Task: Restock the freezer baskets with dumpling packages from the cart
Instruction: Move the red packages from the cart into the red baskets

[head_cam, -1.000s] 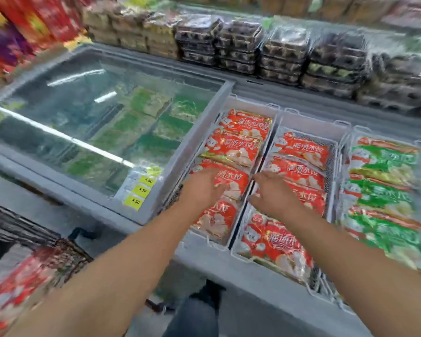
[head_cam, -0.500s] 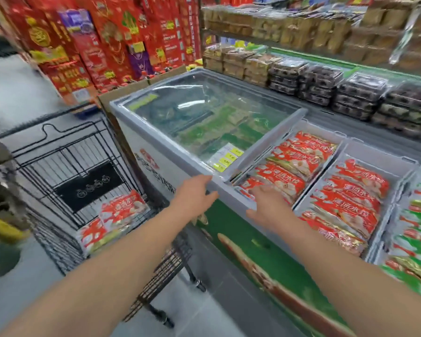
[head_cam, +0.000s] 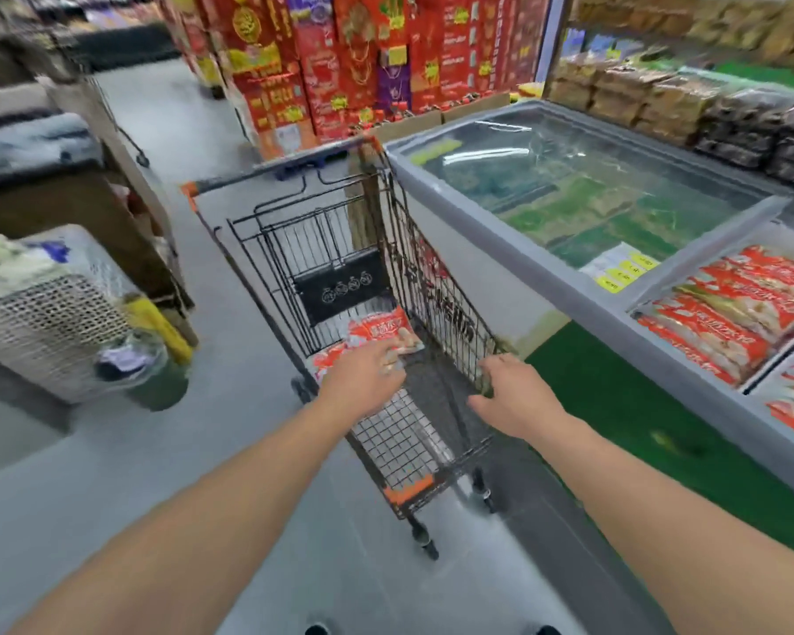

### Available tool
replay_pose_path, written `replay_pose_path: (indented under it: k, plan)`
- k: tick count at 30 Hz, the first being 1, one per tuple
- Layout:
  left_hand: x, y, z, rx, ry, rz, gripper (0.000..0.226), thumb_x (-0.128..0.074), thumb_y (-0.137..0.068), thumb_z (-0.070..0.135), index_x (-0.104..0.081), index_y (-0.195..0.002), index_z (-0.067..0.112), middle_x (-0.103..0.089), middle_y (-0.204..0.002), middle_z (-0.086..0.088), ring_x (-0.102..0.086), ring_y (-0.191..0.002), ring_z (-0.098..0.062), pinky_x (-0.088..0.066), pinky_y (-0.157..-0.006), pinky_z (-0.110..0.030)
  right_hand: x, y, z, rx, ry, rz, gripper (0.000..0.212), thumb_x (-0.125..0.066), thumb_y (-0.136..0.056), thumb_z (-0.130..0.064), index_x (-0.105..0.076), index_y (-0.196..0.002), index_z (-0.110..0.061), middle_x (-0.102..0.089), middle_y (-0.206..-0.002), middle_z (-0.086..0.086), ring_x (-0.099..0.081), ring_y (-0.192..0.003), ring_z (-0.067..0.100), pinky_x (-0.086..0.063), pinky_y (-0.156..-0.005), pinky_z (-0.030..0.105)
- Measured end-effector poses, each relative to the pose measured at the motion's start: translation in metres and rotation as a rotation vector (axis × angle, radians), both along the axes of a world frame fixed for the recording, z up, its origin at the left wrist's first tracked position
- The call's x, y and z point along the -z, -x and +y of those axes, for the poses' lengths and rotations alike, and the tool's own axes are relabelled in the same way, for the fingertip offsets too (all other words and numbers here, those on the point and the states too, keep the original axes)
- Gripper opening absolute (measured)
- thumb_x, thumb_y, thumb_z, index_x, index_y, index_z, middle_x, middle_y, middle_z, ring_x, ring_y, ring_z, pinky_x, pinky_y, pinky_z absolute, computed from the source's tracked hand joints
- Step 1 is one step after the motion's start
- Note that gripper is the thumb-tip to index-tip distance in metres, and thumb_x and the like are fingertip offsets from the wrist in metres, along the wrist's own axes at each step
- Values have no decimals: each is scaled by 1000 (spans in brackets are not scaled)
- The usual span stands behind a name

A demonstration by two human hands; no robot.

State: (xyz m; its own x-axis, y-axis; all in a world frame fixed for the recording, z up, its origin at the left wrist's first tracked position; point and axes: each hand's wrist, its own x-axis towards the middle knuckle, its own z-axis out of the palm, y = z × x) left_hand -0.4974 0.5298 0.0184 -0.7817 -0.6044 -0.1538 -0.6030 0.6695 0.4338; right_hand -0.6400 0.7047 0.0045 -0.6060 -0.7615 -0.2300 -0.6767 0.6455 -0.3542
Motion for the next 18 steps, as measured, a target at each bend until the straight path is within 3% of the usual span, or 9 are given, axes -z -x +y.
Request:
replay_pose_path:
  k: [3, 6, 12, 16, 18]
  plan:
    - [-1, -37, -45, -23, -10, 7, 56, -60, -93, 44, -50, -143, 23, -58, -140, -4, -55, -125, -26, -45, -102, -37, 3, -36, -46, 24, -9, -16, 59, -59, -93, -40, -44, -142, -12, -46, -142, 9, -46, -129, 28, -40, -106, 36]
    - [-4, -68, -88, -31, -29, -4, 51, -61, -91, 44, -54, -138, 26, -65, -129, 0, -60, -112, -22, -52, -93, -39, 3, -67, -87, 48, -12, -32, 49, -60, -93, -36, -51, -135, -13, -50, -136, 9, -50, -122, 26, -42, -101, 36]
    - [-3, -86, -153, -82, -108, 33, 53, -61, -94, 38, -49, -143, 23, -61, -134, -1, -57, -120, -22, -46, -93, -32, 15, -87, -148, 48, -41, -51, 53, -62, -90, -35, -49, -136, -12, -53, -133, 7, -52, -119, 25, -44, -101, 37]
    - [5, -75, -193, -126, -229, 74, 55, -62, -93, 39, -48, -144, 25, -65, -126, -1, -66, -96, -14, -55, -81, -31, 26, -76, -185, 45, -96, -75, 53, -67, -88, -31, -49, -134, -13, -51, -130, 5, -54, -111, 22, -47, -98, 35]
    - [11, -66, -212, -142, -264, 88, 56, -61, -93, 39, -46, -145, 24, -63, -131, -2, -61, -91, -7, -50, -76, -25, 33, -65, -204, 39, -114, -85, 54, -68, -86, -30, -50, -134, -14, -52, -128, 4, -54, -108, 20, -49, -98, 34]
